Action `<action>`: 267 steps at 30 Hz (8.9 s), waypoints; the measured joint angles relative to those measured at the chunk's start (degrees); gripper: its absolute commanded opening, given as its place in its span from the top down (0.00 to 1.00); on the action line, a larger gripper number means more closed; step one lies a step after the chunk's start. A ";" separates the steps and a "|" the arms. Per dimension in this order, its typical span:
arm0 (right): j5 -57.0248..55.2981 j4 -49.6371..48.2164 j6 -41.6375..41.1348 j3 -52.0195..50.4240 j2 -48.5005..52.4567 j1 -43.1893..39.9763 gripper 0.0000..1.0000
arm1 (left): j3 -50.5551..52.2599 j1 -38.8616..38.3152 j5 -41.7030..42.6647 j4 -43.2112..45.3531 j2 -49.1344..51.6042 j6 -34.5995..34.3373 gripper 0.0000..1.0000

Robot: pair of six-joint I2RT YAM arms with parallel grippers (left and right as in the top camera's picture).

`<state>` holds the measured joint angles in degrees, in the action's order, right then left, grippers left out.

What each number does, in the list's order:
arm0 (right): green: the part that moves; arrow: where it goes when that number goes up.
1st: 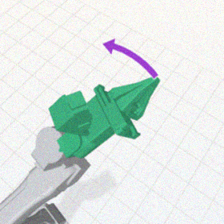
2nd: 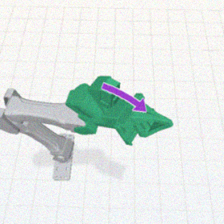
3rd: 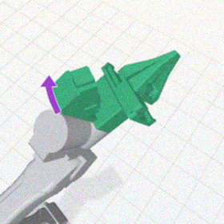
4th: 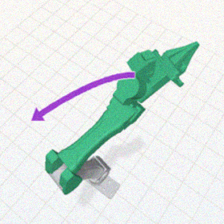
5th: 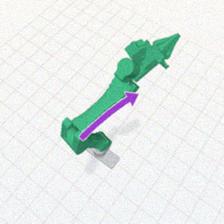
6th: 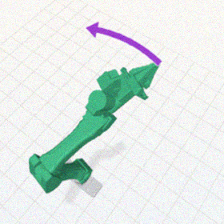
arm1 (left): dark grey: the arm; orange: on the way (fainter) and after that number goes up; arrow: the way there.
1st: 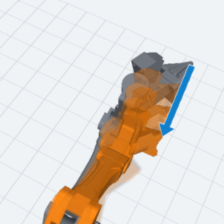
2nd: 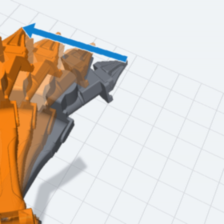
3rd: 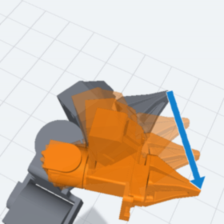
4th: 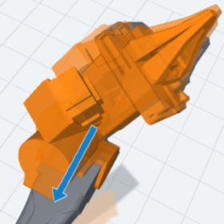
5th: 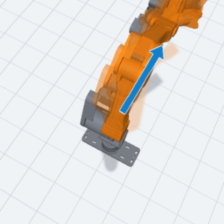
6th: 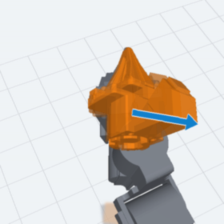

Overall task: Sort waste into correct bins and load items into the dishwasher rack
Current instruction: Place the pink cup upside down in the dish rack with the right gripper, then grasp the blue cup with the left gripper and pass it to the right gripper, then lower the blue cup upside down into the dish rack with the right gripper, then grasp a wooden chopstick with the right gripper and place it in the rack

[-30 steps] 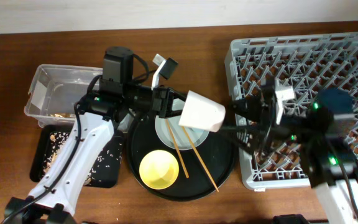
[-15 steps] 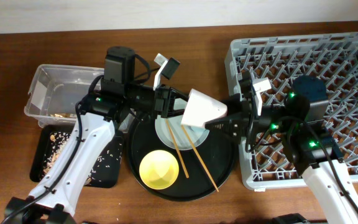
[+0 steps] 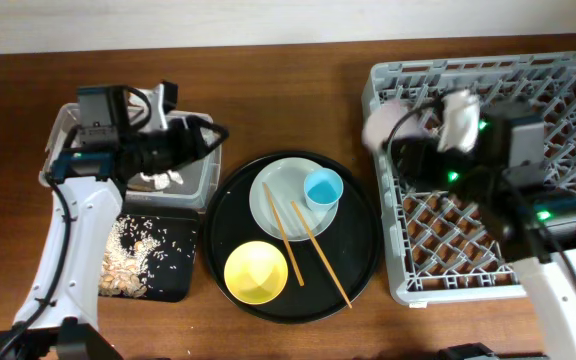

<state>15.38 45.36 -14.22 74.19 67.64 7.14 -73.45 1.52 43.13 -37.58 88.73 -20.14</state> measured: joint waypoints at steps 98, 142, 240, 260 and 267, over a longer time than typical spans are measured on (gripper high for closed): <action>59.98 14.36 39.91 10.91 12.02 -1.68 0.43 | -6.71 -18.86 28.85 13.84 -4.04 -3.74 0.49; -7.87 24.68 8.17 6.14 21.79 -11.28 0.52 | -6.69 -9.73 -28.87 -5.55 -3.85 -3.67 0.01; 6.60 22.53 12.79 -4.50 23.69 18.38 0.59 | -6.69 -9.73 -29.29 -5.73 -3.85 -3.67 0.01; 3.96 -2.38 9.55 -24.83 23.71 20.74 0.59 | -6.69 -9.73 -29.29 -5.73 -3.85 -3.67 0.01; 3.26 -2.91 7.80 -24.83 23.71 24.33 0.59 | -6.69 -9.73 -29.29 -5.73 -3.85 -3.67 0.01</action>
<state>18.63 42.46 -6.42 49.36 91.35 31.46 -80.14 -8.21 13.85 -43.31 84.88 -23.81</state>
